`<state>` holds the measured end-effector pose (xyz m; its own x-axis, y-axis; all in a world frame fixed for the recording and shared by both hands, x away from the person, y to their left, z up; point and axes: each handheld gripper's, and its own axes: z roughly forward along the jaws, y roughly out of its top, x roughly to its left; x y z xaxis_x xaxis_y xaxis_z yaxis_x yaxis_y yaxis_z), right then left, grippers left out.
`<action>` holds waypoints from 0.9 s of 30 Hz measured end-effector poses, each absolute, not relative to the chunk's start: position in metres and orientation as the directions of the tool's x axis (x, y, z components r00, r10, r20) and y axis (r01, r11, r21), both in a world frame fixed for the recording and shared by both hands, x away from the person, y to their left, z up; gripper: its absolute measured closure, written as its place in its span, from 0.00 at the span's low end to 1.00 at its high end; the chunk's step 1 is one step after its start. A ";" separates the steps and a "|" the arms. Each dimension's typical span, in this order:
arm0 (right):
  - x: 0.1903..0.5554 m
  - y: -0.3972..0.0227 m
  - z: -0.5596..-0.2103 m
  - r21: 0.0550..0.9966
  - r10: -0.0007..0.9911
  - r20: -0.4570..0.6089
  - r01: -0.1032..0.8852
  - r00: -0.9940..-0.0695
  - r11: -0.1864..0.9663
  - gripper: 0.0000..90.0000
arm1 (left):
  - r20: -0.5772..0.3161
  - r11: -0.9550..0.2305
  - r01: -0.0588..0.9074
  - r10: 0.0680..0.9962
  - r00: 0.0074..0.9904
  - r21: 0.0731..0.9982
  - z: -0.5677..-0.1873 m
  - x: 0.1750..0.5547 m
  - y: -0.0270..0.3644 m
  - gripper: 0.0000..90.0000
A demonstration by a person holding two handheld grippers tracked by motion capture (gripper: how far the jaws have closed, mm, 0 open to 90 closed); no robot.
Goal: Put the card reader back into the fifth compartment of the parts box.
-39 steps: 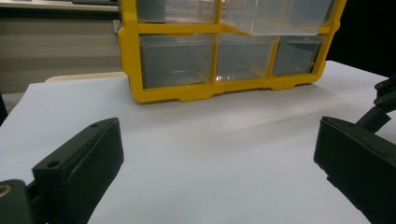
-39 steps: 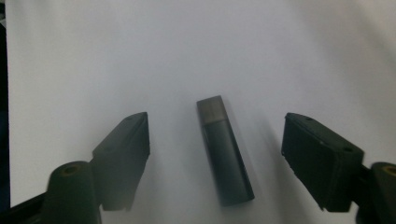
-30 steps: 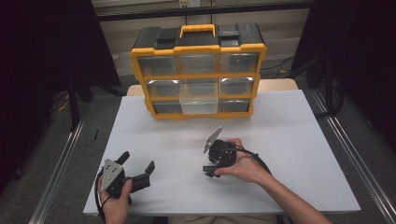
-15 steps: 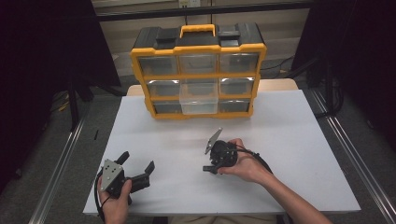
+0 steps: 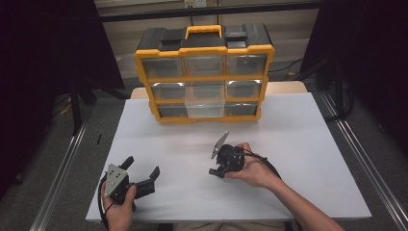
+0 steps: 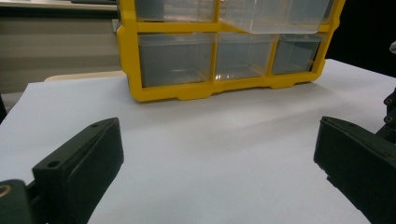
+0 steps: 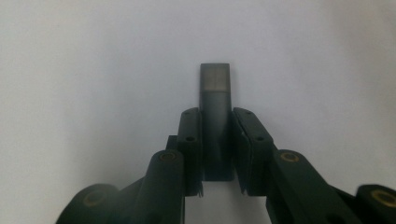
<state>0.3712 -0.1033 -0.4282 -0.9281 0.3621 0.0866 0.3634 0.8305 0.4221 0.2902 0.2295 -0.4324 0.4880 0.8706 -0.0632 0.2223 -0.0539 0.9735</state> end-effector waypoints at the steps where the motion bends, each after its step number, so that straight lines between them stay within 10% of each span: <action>1: 0.372 -0.104 -0.428 0.424 0.363 0.088 0.364 -0.928 0.829 0.82 | -0.064 -0.052 0.220 0.870 0.488 0.974 -0.432 0.290 0.229 0.02; 27: 0.372 -0.118 -0.413 0.510 0.379 0.125 0.386 -0.917 0.768 0.82 | -0.068 -0.047 0.219 0.869 0.489 0.975 -0.432 0.290 0.231 0.02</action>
